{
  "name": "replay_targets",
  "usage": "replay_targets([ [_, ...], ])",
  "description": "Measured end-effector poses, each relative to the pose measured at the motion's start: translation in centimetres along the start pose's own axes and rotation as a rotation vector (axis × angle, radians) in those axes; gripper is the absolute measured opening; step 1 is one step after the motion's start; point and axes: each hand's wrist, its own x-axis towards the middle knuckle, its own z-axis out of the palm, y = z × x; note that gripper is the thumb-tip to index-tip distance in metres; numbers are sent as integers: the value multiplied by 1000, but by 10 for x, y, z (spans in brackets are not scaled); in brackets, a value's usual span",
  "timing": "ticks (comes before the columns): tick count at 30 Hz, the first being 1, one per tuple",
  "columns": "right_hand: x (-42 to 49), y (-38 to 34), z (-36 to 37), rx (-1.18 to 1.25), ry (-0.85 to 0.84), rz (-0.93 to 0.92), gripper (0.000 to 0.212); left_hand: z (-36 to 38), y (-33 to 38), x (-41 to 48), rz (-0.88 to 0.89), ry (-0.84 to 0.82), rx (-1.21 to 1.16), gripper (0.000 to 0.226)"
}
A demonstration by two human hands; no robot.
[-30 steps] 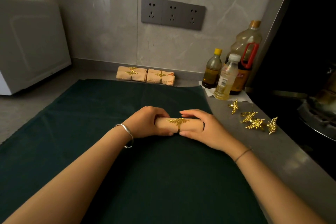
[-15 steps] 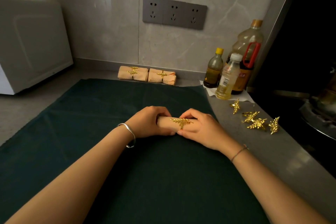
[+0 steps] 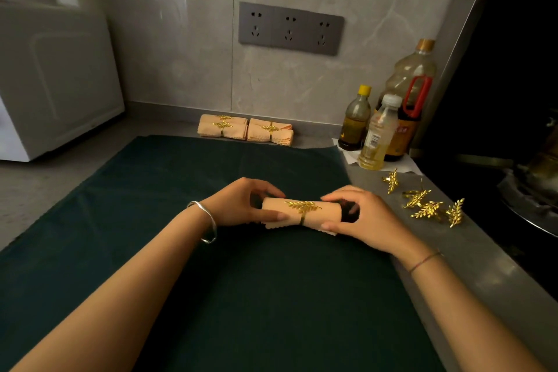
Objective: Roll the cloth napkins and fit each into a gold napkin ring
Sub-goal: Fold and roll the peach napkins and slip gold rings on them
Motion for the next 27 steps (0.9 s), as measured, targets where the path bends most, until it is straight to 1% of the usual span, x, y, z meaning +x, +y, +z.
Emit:
replay_targets([
  [3,0,3,2,29,-53,-6,39,2,0,1,7,21,-26,34],
  [6,2,5,5,66,-111,-10,33,4,0,1,9,72,-23,33],
  [9,2,6,5,83,-134,-3,38,6,1,1,11,83,59,38],
  [11,1,5,5,81,-113,-7,42,6,1,0,19,80,128,40],
  [14,2,3,5,35,-78,-31,38,6,1,-1,16,109,245,42],
  [17,2,2,5,-42,-88,-17,38,6,1,-1,-17,115,348,46],
  [19,4,0,5,-57,-91,-14,36,4,0,1,-13,109,372,45],
  [22,17,-11,2,-30,-85,-37,33,-13,-6,4,-29,96,331,41],
  [24,39,-23,-1,11,-41,-44,33,-35,-12,6,-16,132,270,41],
  [25,51,-29,-4,25,-6,-47,34,-45,-14,8,0,175,232,42],
  [27,86,-40,-4,35,74,-66,33,-68,-23,12,-8,324,133,49],
])
